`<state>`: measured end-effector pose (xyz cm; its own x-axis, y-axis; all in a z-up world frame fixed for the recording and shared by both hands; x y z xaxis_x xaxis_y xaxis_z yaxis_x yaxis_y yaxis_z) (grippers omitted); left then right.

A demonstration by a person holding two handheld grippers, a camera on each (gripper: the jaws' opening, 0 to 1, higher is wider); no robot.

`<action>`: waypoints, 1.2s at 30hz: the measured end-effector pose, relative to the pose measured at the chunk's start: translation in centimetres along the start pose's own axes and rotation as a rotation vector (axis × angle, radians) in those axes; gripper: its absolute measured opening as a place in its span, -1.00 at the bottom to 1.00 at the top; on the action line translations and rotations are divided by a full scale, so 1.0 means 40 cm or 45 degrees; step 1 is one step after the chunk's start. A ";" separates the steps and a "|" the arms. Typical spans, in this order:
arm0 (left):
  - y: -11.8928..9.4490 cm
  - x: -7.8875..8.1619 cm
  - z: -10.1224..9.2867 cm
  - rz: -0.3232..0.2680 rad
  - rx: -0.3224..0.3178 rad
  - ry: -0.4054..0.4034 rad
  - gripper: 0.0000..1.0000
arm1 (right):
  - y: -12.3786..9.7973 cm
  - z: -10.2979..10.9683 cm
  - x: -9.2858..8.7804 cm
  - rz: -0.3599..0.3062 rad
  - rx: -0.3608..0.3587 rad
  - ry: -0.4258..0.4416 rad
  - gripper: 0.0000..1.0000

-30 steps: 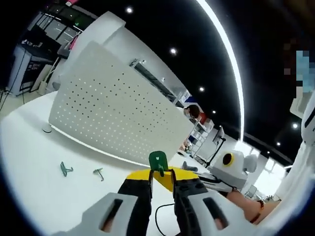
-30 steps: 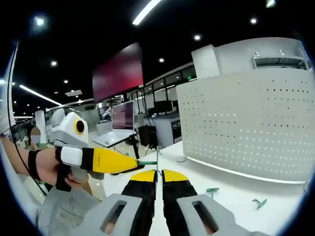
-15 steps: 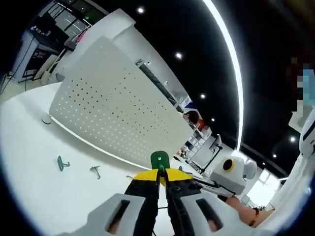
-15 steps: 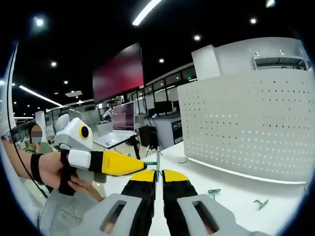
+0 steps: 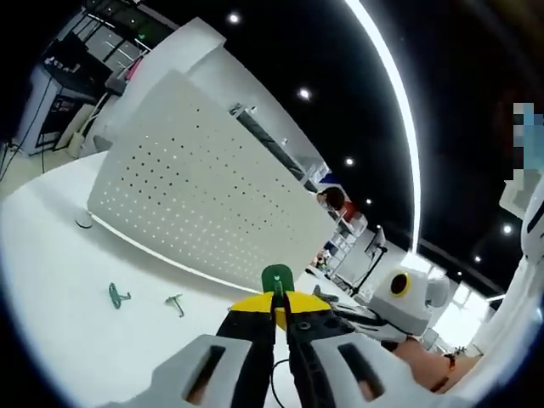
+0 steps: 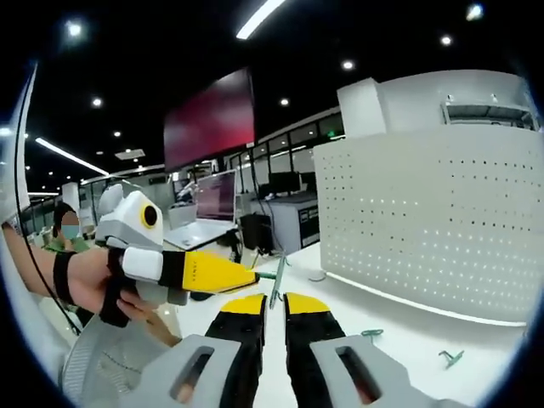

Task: Insert the hook assembly into the mounting plate slot until the hook locks in place.

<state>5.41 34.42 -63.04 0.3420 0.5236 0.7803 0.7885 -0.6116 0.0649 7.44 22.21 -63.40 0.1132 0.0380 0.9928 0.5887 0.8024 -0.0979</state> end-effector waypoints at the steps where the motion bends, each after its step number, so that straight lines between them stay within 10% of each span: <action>1: -0.001 0.007 0.002 -0.005 0.000 0.007 -0.94 | 0.001 0.002 0.001 0.002 0.000 -0.003 -0.83; 19: 0.000 0.087 0.093 -0.058 0.094 0.212 -0.94 | -0.038 -0.021 -0.002 -0.008 -0.079 0.024 -0.71; 22: -0.001 0.102 0.107 -0.046 0.157 0.388 -0.94 | -0.041 -0.023 -0.003 -0.007 -0.082 0.028 -0.67; 36: 0.017 0.150 0.111 -0.092 0.107 0.489 -0.94 | -0.058 -0.023 -0.038 0.051 -0.114 0.068 -0.50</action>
<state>10.26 39.77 -61.07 0.0806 0.2938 0.9525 0.8480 -0.5223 0.0893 6.62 19.75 -64.75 0.1793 0.0354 0.9832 0.6520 0.7441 -0.1457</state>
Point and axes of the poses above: the point that each gripper's makers call its tool centre point, and the gripper's own axes: y roughly forward along the fingers, z roughly to its left, x roughly out of its top, the point moved 8 cm from there along -y, roughly backward along the fingers, and after that the axes turned 3 degrees about -z, right-handed, at the moved point
